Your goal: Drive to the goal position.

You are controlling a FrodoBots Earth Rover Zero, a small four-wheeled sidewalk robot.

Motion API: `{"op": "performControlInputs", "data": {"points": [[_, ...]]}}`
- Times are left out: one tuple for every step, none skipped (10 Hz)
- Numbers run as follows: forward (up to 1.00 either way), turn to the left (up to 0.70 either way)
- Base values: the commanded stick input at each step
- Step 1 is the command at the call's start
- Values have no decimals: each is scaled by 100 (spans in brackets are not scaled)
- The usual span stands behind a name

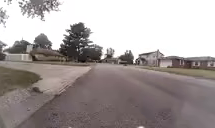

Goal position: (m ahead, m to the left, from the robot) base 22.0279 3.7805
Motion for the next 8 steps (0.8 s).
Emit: {"op": "performControlInputs", "data": {"points": [[0,0],[0,0],[0,0],[0,0],[8,0],[29,0],[51,0],[70,0]]}}
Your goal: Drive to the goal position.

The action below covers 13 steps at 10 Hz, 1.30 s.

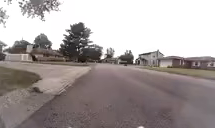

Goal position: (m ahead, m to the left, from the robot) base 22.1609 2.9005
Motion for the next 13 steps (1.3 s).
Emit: {"op": "performControlInputs", "data": {"points": [[70,0],[70,0],[70,0],[70,0],[70,0],[70,0],[70,0],[70,0],[70,0],[70,0],[70,0],[70,0],[70,0]]}}
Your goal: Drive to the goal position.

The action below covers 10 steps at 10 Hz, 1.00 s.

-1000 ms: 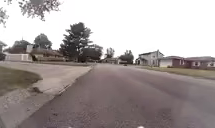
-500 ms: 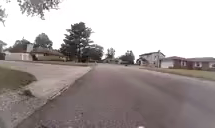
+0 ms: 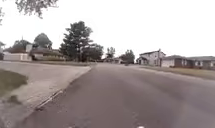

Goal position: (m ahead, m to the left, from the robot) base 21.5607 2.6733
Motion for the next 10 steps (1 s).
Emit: {"op": "performControlInputs", "data": {"points": [[70,0],[70,0],[70,0],[70,0],[70,0],[70,0],[70,0],[70,0],[70,0],[70,0]]}}
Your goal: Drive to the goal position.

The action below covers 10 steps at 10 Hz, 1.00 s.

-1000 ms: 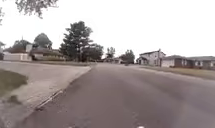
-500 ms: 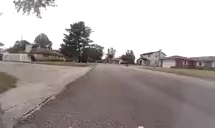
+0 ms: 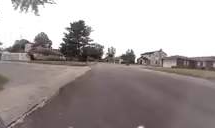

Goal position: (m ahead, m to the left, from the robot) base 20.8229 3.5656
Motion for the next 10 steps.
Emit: {"op": "performControlInputs", "data": {"points": [[70,0],[70,0],[70,0],[70,0],[70,0],[70,0],[70,0],[70,0],[70,0],[70,0]]}}
